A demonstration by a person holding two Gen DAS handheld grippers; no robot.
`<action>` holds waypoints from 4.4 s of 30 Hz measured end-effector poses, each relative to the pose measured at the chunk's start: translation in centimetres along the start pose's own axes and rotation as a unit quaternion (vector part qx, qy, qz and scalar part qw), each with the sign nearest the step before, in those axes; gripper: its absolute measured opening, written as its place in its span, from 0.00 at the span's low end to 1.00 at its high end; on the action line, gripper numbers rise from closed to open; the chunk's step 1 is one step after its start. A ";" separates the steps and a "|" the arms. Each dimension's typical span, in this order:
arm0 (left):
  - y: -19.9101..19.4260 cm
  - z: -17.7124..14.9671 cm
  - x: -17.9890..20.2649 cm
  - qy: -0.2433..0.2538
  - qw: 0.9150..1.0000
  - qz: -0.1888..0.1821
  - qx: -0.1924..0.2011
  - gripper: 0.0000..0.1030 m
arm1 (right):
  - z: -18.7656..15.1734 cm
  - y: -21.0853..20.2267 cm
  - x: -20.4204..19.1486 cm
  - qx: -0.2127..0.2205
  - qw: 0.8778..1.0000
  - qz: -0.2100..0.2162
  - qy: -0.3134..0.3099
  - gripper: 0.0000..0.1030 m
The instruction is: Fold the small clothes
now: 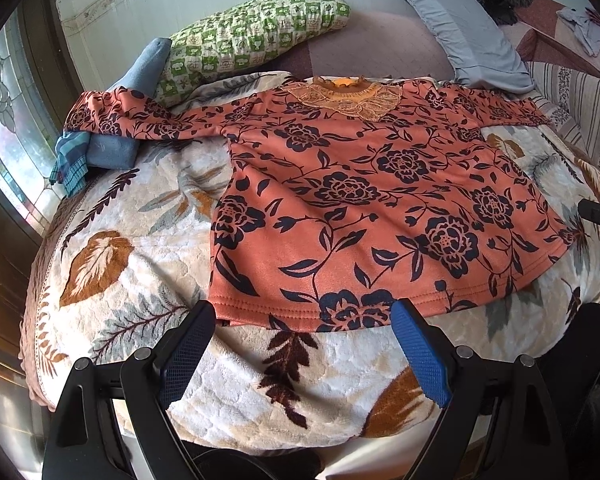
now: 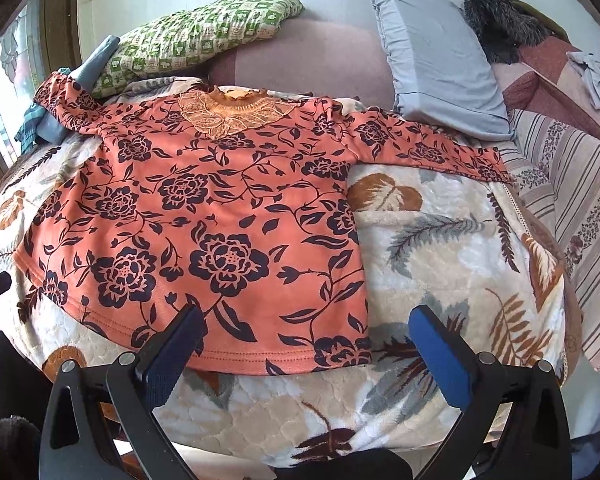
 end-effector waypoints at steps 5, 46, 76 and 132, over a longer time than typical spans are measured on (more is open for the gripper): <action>-0.1 0.3 0.0 -0.001 1.000 -0.001 0.001 0.87 | 0.1 0.3 0.2 -0.003 1.000 0.000 0.007 1.00; 0.7 2.3 0.9 0.002 1.000 0.008 0.001 0.88 | 0.0 1.7 0.5 -0.010 1.000 0.011 0.018 1.00; 12.3 -1.3 -10.6 -0.283 0.942 -0.120 -0.133 0.86 | -2.3 10.9 5.8 -0.118 0.975 0.109 0.154 0.88; 38.2 29.3 11.0 -0.017 0.996 -0.059 -0.071 0.75 | 26.8 33.7 43.5 0.061 0.866 0.055 0.493 0.05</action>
Point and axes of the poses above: each gripper's, at about its wrist camera, not at the fingertips, and y roughly the way its jaws point, x to its right, z to its top, the point moved 3 cm from there along y, roughly the way its jaws point, and after that the axes turned 14 degrees about y, right-handed, at the moved point
